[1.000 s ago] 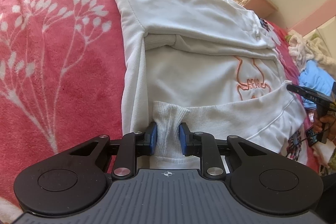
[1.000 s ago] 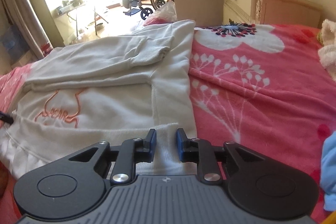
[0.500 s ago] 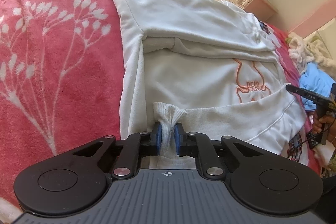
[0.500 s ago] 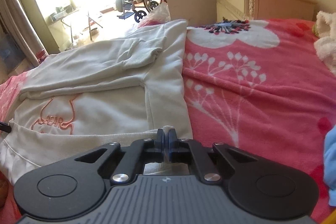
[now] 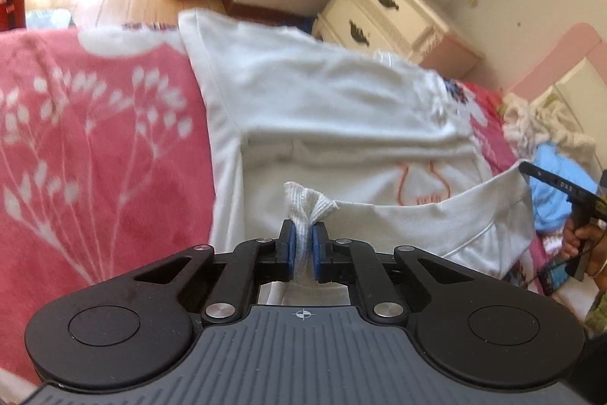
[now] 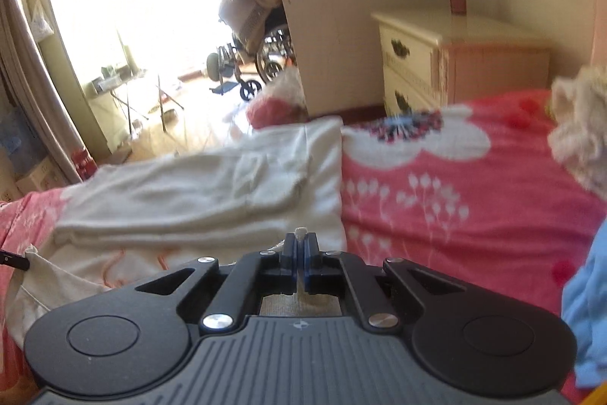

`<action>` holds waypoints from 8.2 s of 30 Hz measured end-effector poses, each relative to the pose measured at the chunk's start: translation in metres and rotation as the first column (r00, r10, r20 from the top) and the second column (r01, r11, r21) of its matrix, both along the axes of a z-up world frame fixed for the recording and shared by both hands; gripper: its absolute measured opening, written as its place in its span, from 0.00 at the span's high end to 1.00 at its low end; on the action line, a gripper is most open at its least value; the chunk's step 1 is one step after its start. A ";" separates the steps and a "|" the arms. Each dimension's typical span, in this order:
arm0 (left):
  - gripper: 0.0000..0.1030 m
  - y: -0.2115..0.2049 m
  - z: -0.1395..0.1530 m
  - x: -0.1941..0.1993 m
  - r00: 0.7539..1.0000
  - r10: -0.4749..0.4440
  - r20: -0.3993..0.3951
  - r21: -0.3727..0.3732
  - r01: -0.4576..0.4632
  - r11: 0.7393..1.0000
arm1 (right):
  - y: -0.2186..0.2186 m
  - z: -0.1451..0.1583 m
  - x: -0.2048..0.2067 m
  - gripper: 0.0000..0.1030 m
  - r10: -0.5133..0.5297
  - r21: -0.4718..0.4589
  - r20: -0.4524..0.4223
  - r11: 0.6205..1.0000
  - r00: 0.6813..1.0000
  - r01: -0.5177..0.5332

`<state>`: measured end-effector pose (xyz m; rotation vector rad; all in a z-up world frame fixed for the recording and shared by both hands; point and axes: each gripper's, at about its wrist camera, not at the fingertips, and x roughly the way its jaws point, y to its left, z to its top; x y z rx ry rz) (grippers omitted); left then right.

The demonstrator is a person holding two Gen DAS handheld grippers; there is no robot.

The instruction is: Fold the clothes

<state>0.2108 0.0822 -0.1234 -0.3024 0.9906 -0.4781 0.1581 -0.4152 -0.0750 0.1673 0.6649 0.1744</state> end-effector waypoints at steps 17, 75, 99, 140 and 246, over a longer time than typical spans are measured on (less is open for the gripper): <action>0.94 0.010 0.047 0.079 0.977 0.064 0.202 0.013 -0.068 0.998 | 0.012 0.046 0.093 0.98 -0.007 0.009 0.174 1.000 0.985 0.006; 0.46 -0.002 0.009 0.012 0.969 0.057 -0.239 -0.228 -0.113 0.967 | 0.008 -0.085 -0.009 0.55 -0.311 0.654 -0.401 0.561 0.862 0.507; 0.29 -0.004 -0.048 -0.014 0.921 0.218 -0.324 -0.308 -0.320 0.896 | 0.007 -0.111 0.001 0.43 -0.390 0.660 -0.446 0.465 0.806 0.590; 0.97 0.022 0.028 -0.027 0.986 0.164 -0.021 -0.131 -0.165 0.978 | 0.014 -0.056 -0.005 0.92 -0.389 0.536 -0.241 0.711 0.889 0.456; 0.78 -0.011 0.007 0.070 0.996 -0.051 0.068 0.279 0.030 0.960 | 0.014 -0.046 0.072 0.91 -0.090 0.104 -0.127 0.989 0.988 0.103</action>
